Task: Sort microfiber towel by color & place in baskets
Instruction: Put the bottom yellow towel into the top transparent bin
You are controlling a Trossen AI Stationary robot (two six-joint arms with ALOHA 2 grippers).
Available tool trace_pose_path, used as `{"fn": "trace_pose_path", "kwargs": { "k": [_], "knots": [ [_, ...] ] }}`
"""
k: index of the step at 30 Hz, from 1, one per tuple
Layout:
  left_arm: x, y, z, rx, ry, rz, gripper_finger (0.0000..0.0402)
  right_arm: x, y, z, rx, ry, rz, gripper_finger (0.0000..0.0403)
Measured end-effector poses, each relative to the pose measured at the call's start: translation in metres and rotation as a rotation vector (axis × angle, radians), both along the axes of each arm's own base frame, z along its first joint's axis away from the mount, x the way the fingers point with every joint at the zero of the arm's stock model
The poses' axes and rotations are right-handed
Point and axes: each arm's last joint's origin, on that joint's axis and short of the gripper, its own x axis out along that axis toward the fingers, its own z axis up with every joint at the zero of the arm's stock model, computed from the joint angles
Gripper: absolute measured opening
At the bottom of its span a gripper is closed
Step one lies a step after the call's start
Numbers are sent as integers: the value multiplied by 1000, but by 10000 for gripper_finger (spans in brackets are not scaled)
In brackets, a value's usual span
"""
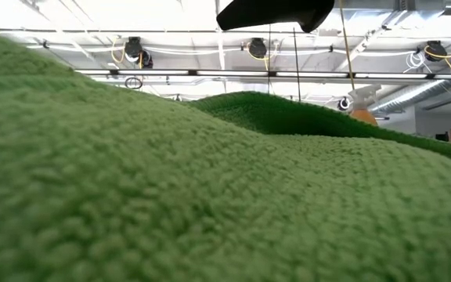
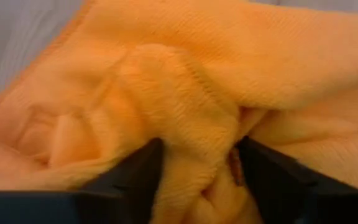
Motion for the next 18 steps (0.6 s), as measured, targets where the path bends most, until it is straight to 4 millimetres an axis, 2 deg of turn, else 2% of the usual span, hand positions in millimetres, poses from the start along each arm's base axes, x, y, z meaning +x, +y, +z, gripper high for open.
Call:
{"fn": "trace_pose_path", "kwargs": {
  "k": [6, 7, 18],
  "knots": [
    [5, -5, 1, 39, -115, -51, 28, 1, -1, 0, 1, -2, -2, 269],
    [6, -6, 2, 42, -146, -56, 19, 1, -1, 0, 1, -2, -3, 269],
    [25, -36, 24, 17, -566, -195, 16, 4, -2, 3, 17, -36, -7, 269]
  ]
}}
